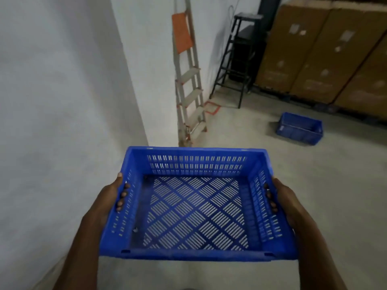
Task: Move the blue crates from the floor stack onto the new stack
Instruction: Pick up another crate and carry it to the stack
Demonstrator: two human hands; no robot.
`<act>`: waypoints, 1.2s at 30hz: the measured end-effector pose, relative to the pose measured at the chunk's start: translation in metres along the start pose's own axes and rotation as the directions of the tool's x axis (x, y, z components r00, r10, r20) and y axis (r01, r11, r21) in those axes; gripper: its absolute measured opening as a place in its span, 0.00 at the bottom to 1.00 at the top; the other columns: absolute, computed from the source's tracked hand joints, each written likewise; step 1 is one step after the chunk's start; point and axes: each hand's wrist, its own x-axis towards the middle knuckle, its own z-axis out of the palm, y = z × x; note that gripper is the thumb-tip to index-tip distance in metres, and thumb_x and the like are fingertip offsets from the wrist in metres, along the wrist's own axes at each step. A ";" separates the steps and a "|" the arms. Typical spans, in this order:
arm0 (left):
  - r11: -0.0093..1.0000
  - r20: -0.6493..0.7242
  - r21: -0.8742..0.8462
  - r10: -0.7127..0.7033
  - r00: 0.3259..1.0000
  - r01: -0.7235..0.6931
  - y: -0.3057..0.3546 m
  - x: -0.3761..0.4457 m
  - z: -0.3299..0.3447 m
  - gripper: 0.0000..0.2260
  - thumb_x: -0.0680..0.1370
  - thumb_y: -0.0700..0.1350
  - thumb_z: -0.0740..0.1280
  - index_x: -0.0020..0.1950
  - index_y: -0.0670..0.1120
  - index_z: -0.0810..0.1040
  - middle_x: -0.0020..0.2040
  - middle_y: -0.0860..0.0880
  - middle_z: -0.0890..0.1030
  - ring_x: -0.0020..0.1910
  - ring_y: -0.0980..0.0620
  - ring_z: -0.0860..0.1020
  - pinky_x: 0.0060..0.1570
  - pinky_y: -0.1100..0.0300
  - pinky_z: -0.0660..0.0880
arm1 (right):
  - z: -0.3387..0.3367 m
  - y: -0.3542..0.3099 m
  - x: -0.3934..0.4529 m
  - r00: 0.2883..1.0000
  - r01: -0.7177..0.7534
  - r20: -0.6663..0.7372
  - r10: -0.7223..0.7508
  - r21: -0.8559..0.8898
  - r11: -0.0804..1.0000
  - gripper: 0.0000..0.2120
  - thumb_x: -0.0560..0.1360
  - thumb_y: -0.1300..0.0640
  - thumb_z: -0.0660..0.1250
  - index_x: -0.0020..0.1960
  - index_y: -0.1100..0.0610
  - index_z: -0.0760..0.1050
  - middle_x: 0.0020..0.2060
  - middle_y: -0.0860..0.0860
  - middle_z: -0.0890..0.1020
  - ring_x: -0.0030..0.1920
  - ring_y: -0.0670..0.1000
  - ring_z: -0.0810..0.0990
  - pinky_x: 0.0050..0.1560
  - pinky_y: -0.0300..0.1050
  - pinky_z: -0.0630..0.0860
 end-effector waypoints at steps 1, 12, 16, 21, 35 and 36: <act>1.000 0.028 0.010 -0.002 1.000 0.002 0.007 0.009 0.032 0.25 0.80 0.67 0.59 0.47 0.44 0.75 0.30 0.51 0.68 0.22 0.54 0.63 0.23 0.61 0.62 | -0.025 -0.004 0.010 1.000 0.002 -0.027 -0.002 0.007 1.000 0.23 0.80 0.37 0.56 0.50 0.58 0.74 0.27 0.49 0.70 0.24 0.49 0.64 0.25 0.44 0.62; 0.983 0.271 0.173 0.007 0.963 -0.056 0.092 0.146 0.330 0.25 0.80 0.66 0.58 0.47 0.44 0.75 0.33 0.48 0.69 0.21 0.54 0.63 0.21 0.63 0.62 | -0.210 -0.057 0.145 0.947 -0.014 -0.316 0.052 0.121 0.993 0.25 0.80 0.35 0.56 0.49 0.58 0.75 0.30 0.50 0.71 0.25 0.49 0.65 0.25 0.42 0.63; 0.972 0.369 0.220 -0.005 0.929 -0.082 0.130 0.219 0.441 0.23 0.82 0.64 0.57 0.50 0.43 0.75 0.34 0.48 0.70 0.20 0.55 0.63 0.20 0.65 0.61 | -0.259 -0.075 0.202 0.915 -0.006 -0.392 0.089 0.208 0.978 0.25 0.81 0.36 0.55 0.50 0.58 0.74 0.33 0.52 0.71 0.25 0.49 0.63 0.23 0.41 0.62; 0.948 0.482 0.292 -0.031 0.876 -0.128 0.196 0.286 0.588 0.24 0.81 0.64 0.57 0.49 0.43 0.75 0.34 0.48 0.71 0.19 0.55 0.64 0.19 0.66 0.61 | -0.320 -0.112 0.254 0.859 0.033 -0.494 0.131 0.308 0.951 0.26 0.81 0.36 0.56 0.51 0.60 0.75 0.32 0.52 0.72 0.24 0.49 0.64 0.23 0.41 0.63; 0.892 0.565 0.345 0.049 0.823 -0.291 0.290 0.414 0.955 0.22 0.81 0.62 0.61 0.49 0.42 0.77 0.34 0.48 0.72 0.20 0.54 0.66 0.20 0.64 0.63 | -0.547 -0.223 0.497 0.814 0.093 -0.566 0.133 0.353 0.931 0.25 0.81 0.37 0.55 0.50 0.59 0.76 0.34 0.53 0.74 0.21 0.48 0.64 0.20 0.38 0.62; 0.897 0.553 0.343 0.048 0.832 -0.280 0.296 0.422 0.975 0.22 0.81 0.62 0.61 0.49 0.42 0.77 0.34 0.48 0.72 0.20 0.54 0.66 0.20 0.64 0.63 | -0.565 -0.236 0.515 0.819 0.087 -0.559 0.131 0.346 0.934 0.25 0.81 0.37 0.55 0.50 0.59 0.76 0.34 0.53 0.74 0.21 0.48 0.63 0.20 0.38 0.62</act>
